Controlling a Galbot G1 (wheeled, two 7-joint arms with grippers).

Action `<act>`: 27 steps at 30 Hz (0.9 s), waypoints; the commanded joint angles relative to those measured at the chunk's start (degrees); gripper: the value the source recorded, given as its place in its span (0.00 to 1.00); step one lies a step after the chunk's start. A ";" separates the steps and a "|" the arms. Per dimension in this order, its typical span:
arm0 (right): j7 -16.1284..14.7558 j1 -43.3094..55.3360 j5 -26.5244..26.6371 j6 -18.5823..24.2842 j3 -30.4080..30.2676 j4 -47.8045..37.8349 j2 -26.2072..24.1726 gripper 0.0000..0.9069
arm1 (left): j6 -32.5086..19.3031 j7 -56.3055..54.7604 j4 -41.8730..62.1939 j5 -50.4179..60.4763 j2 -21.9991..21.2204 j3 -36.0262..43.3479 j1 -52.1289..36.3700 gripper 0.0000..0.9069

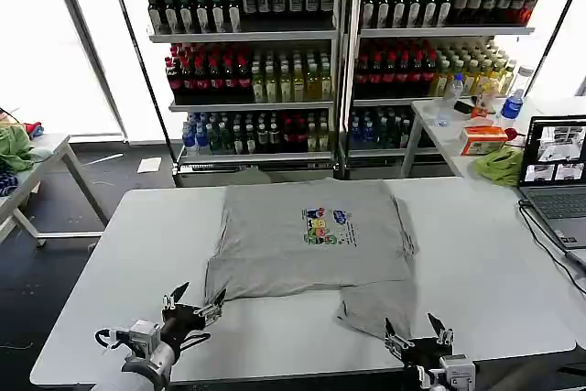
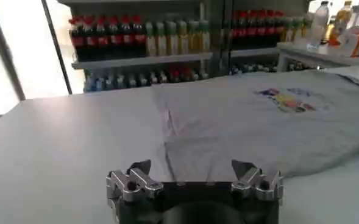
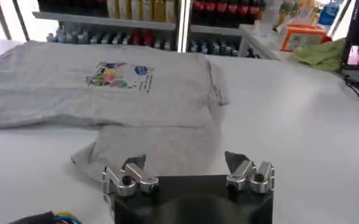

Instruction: Fold and organize the clothes.

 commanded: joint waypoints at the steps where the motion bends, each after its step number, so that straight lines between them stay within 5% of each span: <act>1: 0.64 -0.84 0.71 -0.02 0.02 -0.18 0.19 1.00 | 0.32 0.23 0.80 -0.94 0.02 0.81 0.11 1.00; 27: -1.06 0.90 -2.79 1.65 -1.18 -4.44 2.67 1.00 | -0.32 0.82 3.77 -0.59 -0.46 1.38 -0.96 1.00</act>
